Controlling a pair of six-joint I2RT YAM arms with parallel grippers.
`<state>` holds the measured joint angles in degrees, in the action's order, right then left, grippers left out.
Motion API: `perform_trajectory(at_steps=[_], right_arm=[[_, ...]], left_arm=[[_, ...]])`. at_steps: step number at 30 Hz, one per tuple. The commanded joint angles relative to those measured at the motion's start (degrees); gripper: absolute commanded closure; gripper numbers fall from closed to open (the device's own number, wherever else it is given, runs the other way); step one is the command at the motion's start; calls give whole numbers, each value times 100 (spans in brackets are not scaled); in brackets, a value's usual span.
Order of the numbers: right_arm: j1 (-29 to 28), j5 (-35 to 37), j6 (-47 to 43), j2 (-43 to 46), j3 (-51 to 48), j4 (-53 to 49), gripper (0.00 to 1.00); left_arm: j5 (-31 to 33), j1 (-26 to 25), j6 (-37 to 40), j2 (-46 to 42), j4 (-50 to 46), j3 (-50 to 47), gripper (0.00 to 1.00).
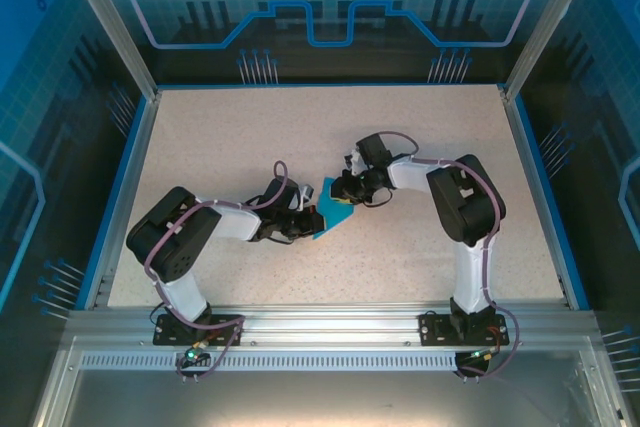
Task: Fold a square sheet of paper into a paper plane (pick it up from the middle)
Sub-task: Fourth fold the wing at the center of the table.
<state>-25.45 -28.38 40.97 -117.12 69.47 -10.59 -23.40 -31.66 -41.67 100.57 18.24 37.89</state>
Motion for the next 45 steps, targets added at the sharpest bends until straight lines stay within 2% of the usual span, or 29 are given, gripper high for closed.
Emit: perform_trajectory(at_steps=[1, 7, 15, 19, 26, 31, 34, 37, 45], right_arm=[[412, 472, -94, -397, 236, -52, 77], [659, 245, -133, -605, 582, -147, 77], [791, 525, -357, -559, 889, -566, 76], [830, 422, -424, -664, 1077, -729, 76], [815, 521, -599, 221, 767, -821, 75], [643, 230, -556, 741, 340, -536, 75], [333, -33, -565, 587, 411, -523, 76], [82, 204, -466, 380, 462, -474, 76], [79, 280, -230, -288, 550, -205, 77]], left_arm=[[274, -32, 159, 426, -1015, -282, 100], [266, -33, 159, 402, -1018, -315, 100], [275, -31, 106, 408, -947, -387, 100], [274, -31, 80, 353, -945, -410, 100], [283, -26, 92, 235, -988, -410, 100], [274, -25, 98, 233, -1011, -353, 100], [245, -25, 98, 269, -1007, -301, 100], [204, -25, 112, 312, -1039, -214, 100], [162, -29, 158, 341, -1129, -200, 100]])
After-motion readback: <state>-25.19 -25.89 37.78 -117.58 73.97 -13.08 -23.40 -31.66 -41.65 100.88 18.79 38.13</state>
